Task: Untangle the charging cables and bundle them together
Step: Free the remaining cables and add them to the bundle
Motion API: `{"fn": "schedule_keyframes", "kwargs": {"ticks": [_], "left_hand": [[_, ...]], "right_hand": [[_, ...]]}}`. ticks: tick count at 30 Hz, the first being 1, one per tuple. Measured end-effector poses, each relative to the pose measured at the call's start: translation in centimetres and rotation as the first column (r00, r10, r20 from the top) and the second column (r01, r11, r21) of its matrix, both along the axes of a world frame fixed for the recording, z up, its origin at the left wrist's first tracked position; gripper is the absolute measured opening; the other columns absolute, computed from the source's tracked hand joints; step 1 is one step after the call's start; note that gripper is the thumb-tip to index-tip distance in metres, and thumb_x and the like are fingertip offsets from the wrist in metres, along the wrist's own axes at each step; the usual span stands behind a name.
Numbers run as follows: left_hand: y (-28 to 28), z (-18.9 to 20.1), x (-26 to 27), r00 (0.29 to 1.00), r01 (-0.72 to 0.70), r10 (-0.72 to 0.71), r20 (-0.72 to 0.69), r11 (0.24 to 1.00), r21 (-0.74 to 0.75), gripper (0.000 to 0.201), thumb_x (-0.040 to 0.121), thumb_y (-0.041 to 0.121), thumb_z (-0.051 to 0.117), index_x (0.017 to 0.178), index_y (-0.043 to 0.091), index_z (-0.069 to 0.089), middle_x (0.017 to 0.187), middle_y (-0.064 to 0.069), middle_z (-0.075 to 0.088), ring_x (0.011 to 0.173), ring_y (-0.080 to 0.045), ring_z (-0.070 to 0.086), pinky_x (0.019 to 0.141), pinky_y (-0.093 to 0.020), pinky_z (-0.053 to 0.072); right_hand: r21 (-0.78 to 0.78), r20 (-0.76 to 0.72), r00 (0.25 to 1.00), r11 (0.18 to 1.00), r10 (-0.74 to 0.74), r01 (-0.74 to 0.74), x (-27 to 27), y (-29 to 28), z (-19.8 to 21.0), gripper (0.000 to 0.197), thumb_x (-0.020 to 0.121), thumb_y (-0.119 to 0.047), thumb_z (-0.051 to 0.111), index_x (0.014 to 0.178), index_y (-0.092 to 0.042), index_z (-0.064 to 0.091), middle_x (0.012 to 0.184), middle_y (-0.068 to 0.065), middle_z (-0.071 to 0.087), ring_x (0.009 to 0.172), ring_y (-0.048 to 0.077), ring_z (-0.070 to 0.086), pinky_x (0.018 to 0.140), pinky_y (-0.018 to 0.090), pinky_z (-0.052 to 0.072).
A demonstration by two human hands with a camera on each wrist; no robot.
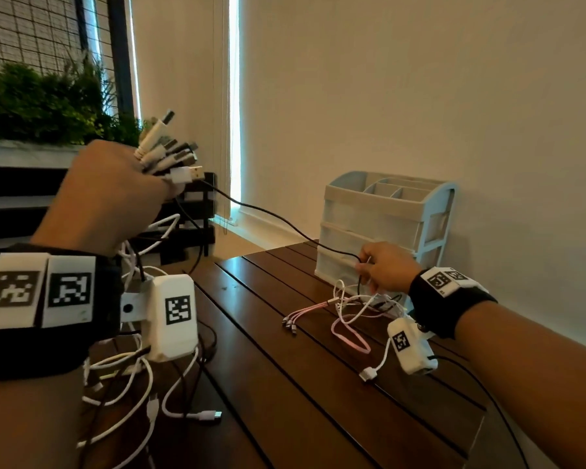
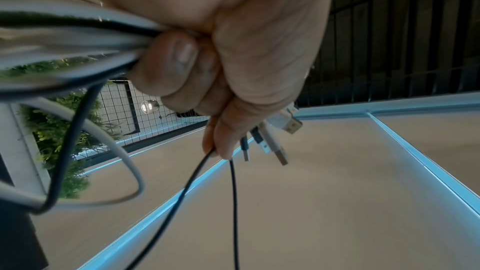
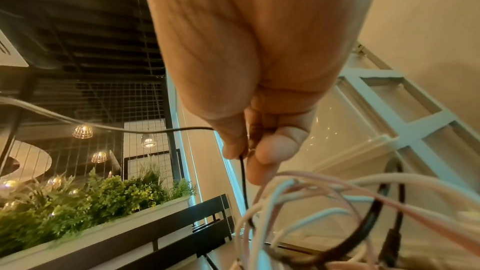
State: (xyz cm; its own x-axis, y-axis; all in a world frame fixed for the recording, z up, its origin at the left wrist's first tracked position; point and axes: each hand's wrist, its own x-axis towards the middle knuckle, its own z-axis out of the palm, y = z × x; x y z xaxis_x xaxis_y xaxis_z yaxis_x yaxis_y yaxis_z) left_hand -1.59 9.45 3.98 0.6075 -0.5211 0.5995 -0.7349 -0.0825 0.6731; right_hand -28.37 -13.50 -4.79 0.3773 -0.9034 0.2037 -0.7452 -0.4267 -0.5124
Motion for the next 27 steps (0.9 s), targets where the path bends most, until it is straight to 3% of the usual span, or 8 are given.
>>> {"fn": "schedule_keyframes", "kwargs": {"ticks": [3, 5, 11, 15, 18, 20, 23, 27], "left_hand": [[-0.4, -0.3, 0.5, 1.000, -0.012, 0.013, -0.014, 1.000, 0.014, 0.027, 0.084, 0.027, 0.073, 0.085, 0.006, 0.056, 0.065, -0.003, 0.046, 0.058, -0.014, 0.041, 0.048, -0.026, 0.027], [-1.0, -0.7, 0.7, 1.000, -0.027, 0.027, 0.003, 0.998, 0.058, 0.026, 0.084, 0.024, 0.072, 0.087, 0.003, 0.057, 0.066, -0.004, 0.047, 0.058, -0.015, 0.043, 0.047, -0.026, 0.027], [-2.2, -1.7, 1.0, 1.000, -0.022, 0.018, 0.025, 0.988, 0.153, 0.023, 0.083, 0.022, 0.072, 0.082, 0.005, 0.057, 0.066, -0.003, 0.049, 0.059, -0.013, 0.045, 0.047, -0.025, 0.029], [-2.9, -2.5, -0.5, 0.998, 0.011, -0.021, 0.064, 0.986, 0.164, 0.029, 0.078, 0.030, 0.077, 0.075, 0.008, 0.058, 0.068, -0.003, 0.052, 0.062, -0.018, 0.049, 0.051, -0.027, 0.033], [-3.3, -2.7, -2.6, 0.997, 0.050, -0.050, 0.055, 0.999, 0.003, 0.038, 0.081, 0.032, 0.074, 0.104, 0.009, 0.054, 0.086, -0.002, 0.055, 0.077, -0.020, 0.050, 0.067, -0.031, 0.039], [-3.5, -2.8, -3.9, 0.988, 0.132, -0.128, 0.083, 0.991, -0.038, 0.037, 0.082, 0.032, 0.074, 0.107, 0.017, 0.052, 0.090, 0.002, 0.055, 0.080, -0.018, 0.053, 0.071, -0.030, 0.040], [-4.4, -3.6, -5.1, 0.947, 0.264, -0.279, 0.159, 0.958, 0.108, 0.019, 0.082, 0.028, 0.074, 0.091, 0.025, 0.057, 0.079, 0.004, 0.059, 0.079, -0.019, 0.060, 0.069, -0.027, 0.046], [-6.3, -6.0, -6.3, 0.928, 0.294, -0.347, 0.133, 0.905, 0.308, 0.014, 0.082, 0.026, 0.071, 0.090, 0.017, 0.064, 0.068, 0.007, 0.053, 0.062, -0.010, 0.053, 0.050, -0.021, 0.037]], "right_hand": [[0.154, 0.288, 0.957, 0.988, -0.021, -0.025, 0.8, 0.5, 0.4, 0.009, 0.099, -0.015, 0.047, 0.100, -0.007, 0.052, 0.081, 0.017, 0.068, 0.057, 0.022, 0.063, 0.049, 0.028, 0.052], [0.218, 0.457, 0.889, 0.972, -0.025, -0.085, 1.3, 1.1, 0.9, 0.012, 0.101, -0.013, 0.042, 0.105, -0.003, 0.047, 0.080, 0.019, 0.063, 0.055, 0.023, 0.059, 0.045, 0.026, 0.050], [0.187, 0.701, 0.713, 0.973, -0.035, -0.135, 1.9, 1.7, 2.0, 0.013, 0.102, -0.017, 0.042, 0.100, -0.005, 0.048, 0.073, 0.015, 0.060, 0.050, 0.017, 0.054, 0.045, 0.023, 0.045], [0.067, 0.498, 0.860, 0.984, 0.107, -0.162, 2.7, 2.4, 2.1, 0.013, 0.098, -0.015, 0.051, 0.089, -0.006, 0.053, 0.067, 0.015, 0.061, 0.046, 0.017, 0.052, 0.041, 0.024, 0.043], [-0.071, 0.291, 0.930, 0.975, 0.224, -0.212, 3.8, 3.6, 2.0, 0.013, 0.095, -0.016, 0.058, 0.084, -0.008, 0.061, 0.066, 0.013, 0.064, 0.042, 0.011, 0.053, 0.042, 0.022, 0.044], [-0.154, 0.183, 0.942, 0.955, 0.280, -0.254, 4.4, 4.3, 2.1, 0.009, 0.094, -0.018, 0.059, 0.086, -0.013, 0.063, 0.071, 0.012, 0.066, 0.040, 0.002, 0.050, 0.046, 0.021, 0.044], [-0.203, 0.054, 0.935, 0.921, 0.350, -0.333, 5.0, 5.3, 2.0, 0.010, 0.093, -0.021, 0.061, 0.085, -0.025, 0.063, 0.076, 0.006, 0.069, 0.044, -0.003, 0.052, 0.056, 0.025, 0.044], [-0.166, 0.187, 0.877, 0.894, 0.442, -0.416, 5.1, 6.5, 1.8, 0.011, 0.095, -0.015, 0.057, 0.085, -0.019, 0.061, 0.068, 0.002, 0.064, 0.050, 0.014, 0.060, 0.048, 0.024, 0.049]]}}
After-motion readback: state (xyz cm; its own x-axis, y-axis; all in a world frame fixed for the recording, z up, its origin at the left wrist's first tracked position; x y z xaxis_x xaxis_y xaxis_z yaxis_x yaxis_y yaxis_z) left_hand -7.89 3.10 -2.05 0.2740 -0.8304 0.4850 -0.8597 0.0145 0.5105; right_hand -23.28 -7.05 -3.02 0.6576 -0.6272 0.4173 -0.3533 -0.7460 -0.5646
